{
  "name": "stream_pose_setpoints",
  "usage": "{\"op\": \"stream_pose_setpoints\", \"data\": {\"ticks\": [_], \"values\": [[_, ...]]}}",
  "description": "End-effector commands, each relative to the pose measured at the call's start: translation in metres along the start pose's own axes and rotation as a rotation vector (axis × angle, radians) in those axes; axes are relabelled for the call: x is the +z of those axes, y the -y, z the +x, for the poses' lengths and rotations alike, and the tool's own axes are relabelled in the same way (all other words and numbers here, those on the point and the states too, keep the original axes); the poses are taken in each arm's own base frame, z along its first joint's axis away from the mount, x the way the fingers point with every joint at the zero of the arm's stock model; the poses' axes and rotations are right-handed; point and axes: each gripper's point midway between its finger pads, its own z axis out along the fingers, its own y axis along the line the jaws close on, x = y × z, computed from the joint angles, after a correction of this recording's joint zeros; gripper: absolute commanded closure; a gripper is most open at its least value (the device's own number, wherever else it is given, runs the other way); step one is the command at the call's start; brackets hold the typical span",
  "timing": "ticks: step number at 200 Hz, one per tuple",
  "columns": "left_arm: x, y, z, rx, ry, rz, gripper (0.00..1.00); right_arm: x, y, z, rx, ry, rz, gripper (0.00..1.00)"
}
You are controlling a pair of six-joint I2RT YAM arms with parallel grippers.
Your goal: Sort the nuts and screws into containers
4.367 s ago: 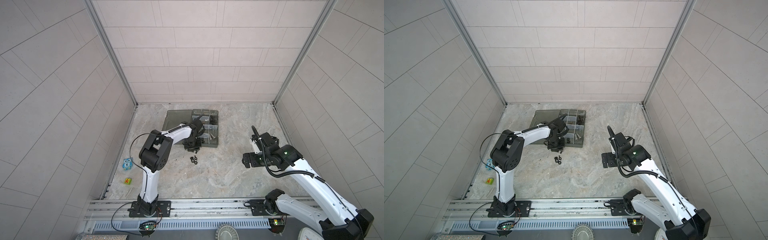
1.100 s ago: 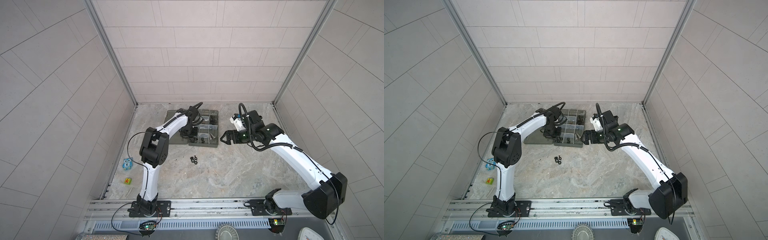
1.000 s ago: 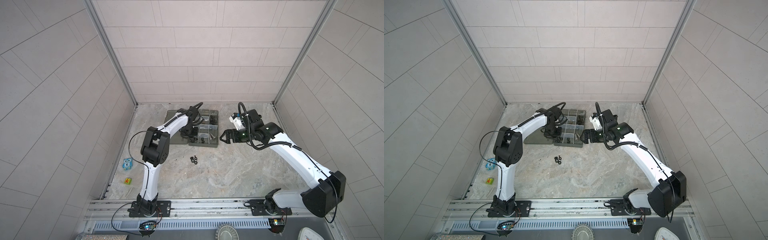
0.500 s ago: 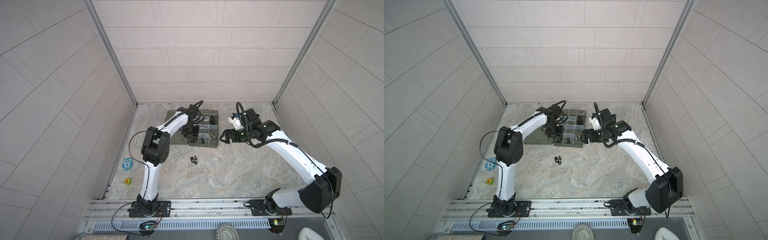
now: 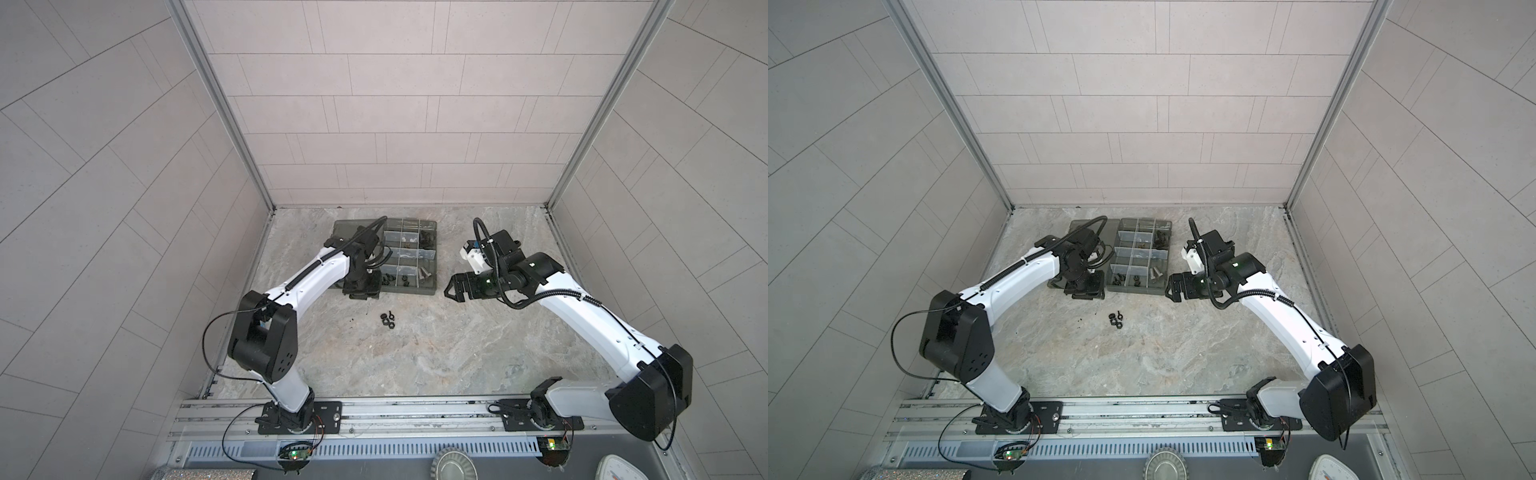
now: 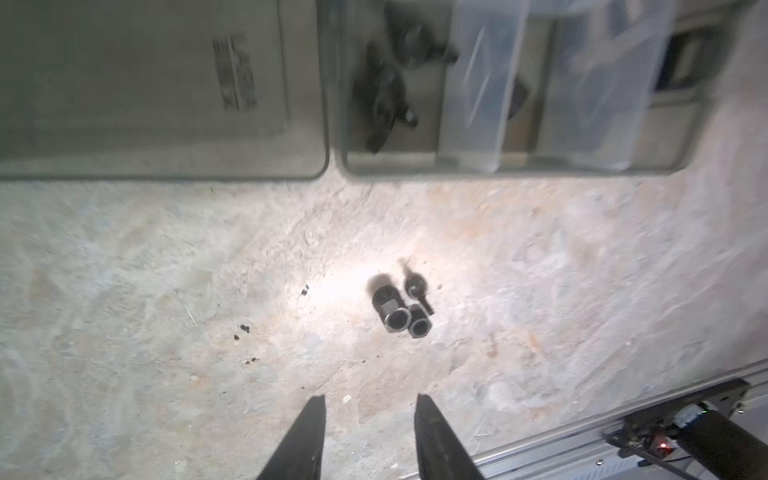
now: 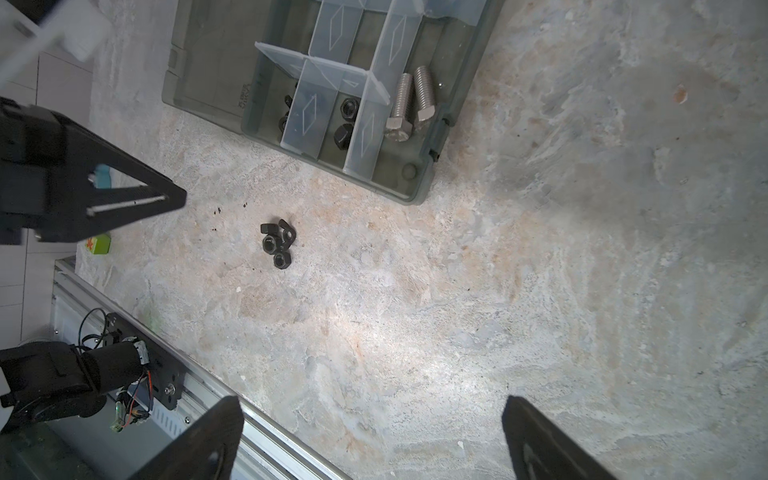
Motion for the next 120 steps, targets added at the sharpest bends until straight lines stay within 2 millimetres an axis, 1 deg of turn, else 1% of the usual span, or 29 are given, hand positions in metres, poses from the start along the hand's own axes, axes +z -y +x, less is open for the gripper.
{"op": "stream_pose_setpoints", "data": {"ticks": [1, 27, 55, 95, 120], "values": [[0.015, 0.011, 0.009, 0.06, 0.001, 0.056, 0.58, -0.008, -0.002, 0.007, -0.006, 0.01, 0.005, 0.01], [0.03, 0.013, 0.009, 0.118, 0.018, 0.06, 0.56, -0.011, -0.003, 0.009, -0.009, 0.01, 0.005, 0.01], [0.035, 0.016, 0.002, 0.159, 0.043, 0.07, 0.55, -0.016, 0.0, 0.013, -0.005, 0.015, 0.022, 0.01], [0.054, 0.008, 0.002, 0.198, 0.001, 0.038, 0.56, -0.024, 0.004, 0.018, 0.0, 0.032, 0.044, 0.01], [0.063, 0.009, 0.003, 0.236, 0.0, 0.017, 0.57, -0.027, 0.007, 0.02, 0.005, 0.05, 0.057, 0.01]]}}
